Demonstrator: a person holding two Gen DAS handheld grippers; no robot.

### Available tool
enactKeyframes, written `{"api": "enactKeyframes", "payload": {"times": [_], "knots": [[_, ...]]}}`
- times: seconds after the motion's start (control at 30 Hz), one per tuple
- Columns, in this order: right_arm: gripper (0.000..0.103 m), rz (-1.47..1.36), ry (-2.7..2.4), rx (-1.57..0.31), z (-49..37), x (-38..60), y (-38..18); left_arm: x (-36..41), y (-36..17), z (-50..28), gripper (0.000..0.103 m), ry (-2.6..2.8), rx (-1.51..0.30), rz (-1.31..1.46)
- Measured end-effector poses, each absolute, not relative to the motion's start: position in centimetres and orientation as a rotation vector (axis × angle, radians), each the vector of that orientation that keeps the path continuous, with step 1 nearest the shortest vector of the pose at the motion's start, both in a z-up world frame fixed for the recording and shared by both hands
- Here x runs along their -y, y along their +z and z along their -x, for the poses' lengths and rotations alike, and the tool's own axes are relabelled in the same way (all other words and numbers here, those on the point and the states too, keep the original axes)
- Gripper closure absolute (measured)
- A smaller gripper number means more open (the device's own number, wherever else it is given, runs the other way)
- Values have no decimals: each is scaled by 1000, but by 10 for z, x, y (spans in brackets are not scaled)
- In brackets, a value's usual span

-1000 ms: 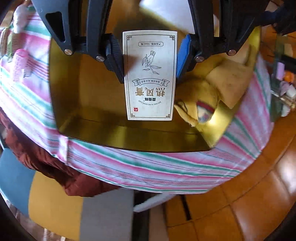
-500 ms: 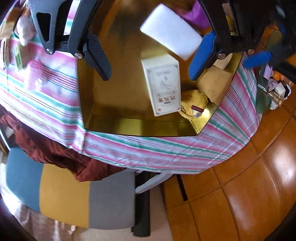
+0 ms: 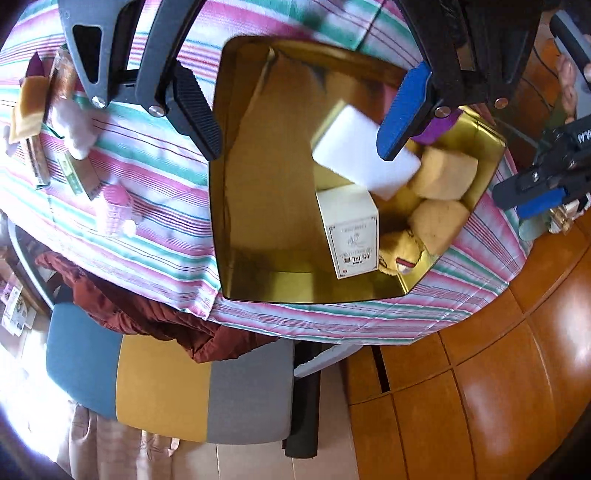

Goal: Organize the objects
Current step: 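Move both tools away from the tray back toward the pile of items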

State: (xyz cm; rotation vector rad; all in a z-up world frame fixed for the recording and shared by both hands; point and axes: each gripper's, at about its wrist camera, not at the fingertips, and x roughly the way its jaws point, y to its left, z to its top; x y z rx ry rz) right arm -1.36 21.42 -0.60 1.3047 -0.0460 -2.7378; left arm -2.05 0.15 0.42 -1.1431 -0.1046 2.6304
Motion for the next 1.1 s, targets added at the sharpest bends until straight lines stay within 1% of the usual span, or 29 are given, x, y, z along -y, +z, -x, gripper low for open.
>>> {"api": "enactKeyframes", "payload": {"times": [0.3,0.87,1.1], "knots": [[16,-1258,-2795,-35,-9,-213,0,-28,7,9,17,2619,-19,1096],[16,-1267,-2866,9,-18,-243,5,-52,2,3,17,2583,-120,1099],[16,-1298,-2969,37,-22,-295,14,-65,7,2,17,2568,-188,1067]]}}
